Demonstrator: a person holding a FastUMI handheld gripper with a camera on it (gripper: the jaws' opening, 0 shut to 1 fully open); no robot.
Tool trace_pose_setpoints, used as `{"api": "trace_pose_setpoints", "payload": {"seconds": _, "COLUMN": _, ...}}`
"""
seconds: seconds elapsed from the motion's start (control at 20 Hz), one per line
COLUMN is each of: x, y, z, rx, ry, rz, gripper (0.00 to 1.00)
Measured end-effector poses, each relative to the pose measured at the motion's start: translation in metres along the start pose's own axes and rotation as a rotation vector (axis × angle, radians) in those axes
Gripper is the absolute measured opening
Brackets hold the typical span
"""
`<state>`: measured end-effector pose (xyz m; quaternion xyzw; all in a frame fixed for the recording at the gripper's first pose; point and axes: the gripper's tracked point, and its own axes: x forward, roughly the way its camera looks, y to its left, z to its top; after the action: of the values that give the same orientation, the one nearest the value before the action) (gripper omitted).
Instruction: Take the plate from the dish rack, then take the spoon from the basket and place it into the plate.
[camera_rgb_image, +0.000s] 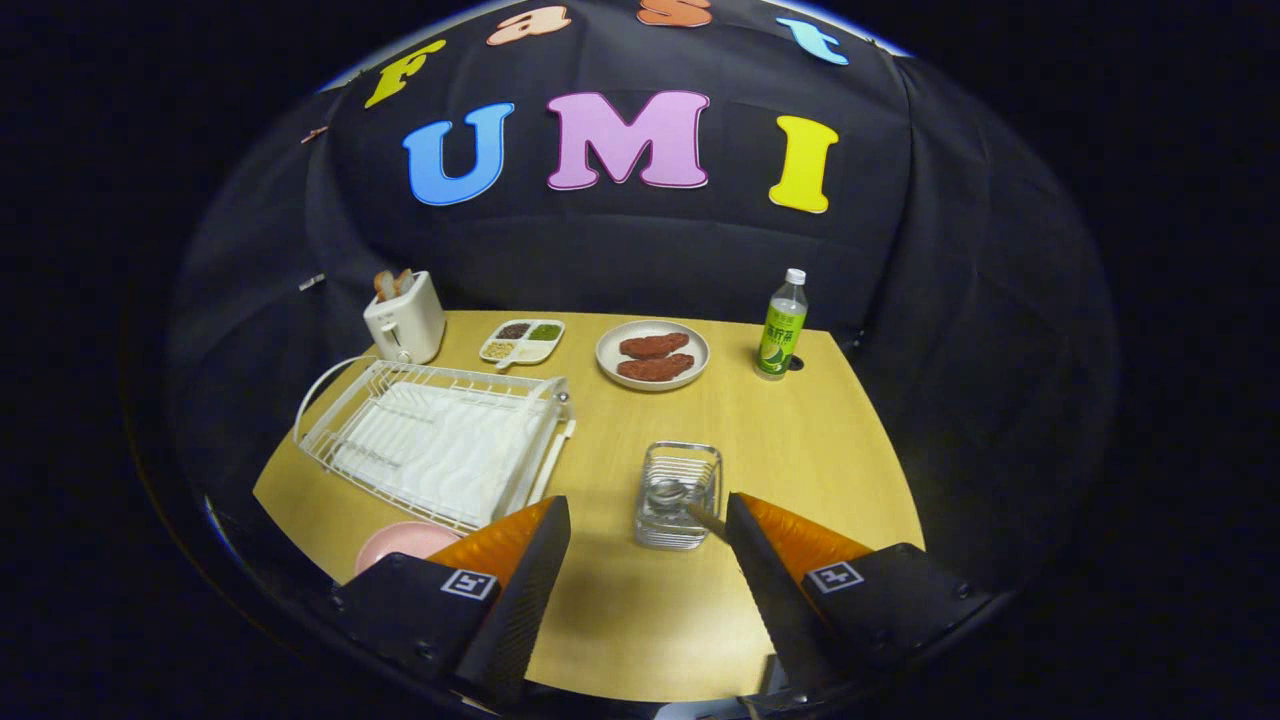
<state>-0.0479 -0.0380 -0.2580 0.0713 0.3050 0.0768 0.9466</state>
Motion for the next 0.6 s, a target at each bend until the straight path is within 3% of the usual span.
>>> {"api": "trace_pose_setpoints", "payload": {"seconds": 0.25, "x": 0.037, "y": -0.034, "z": -0.032, "rx": 0.0, "ry": 0.094, "rz": 0.024, "gripper": 0.88}}
{"api": "trace_pose_setpoints", "payload": {"seconds": 0.55, "x": 0.066, "y": -0.032, "z": -0.043, "rx": -0.008, "ry": 0.139, "rz": 0.09, "gripper": 0.67}}
{"api": "trace_pose_setpoints", "payload": {"seconds": 0.6, "x": 0.07, "y": -0.033, "z": -0.046, "rx": -0.01, "ry": 0.148, "rz": 0.09, "gripper": 0.56}}
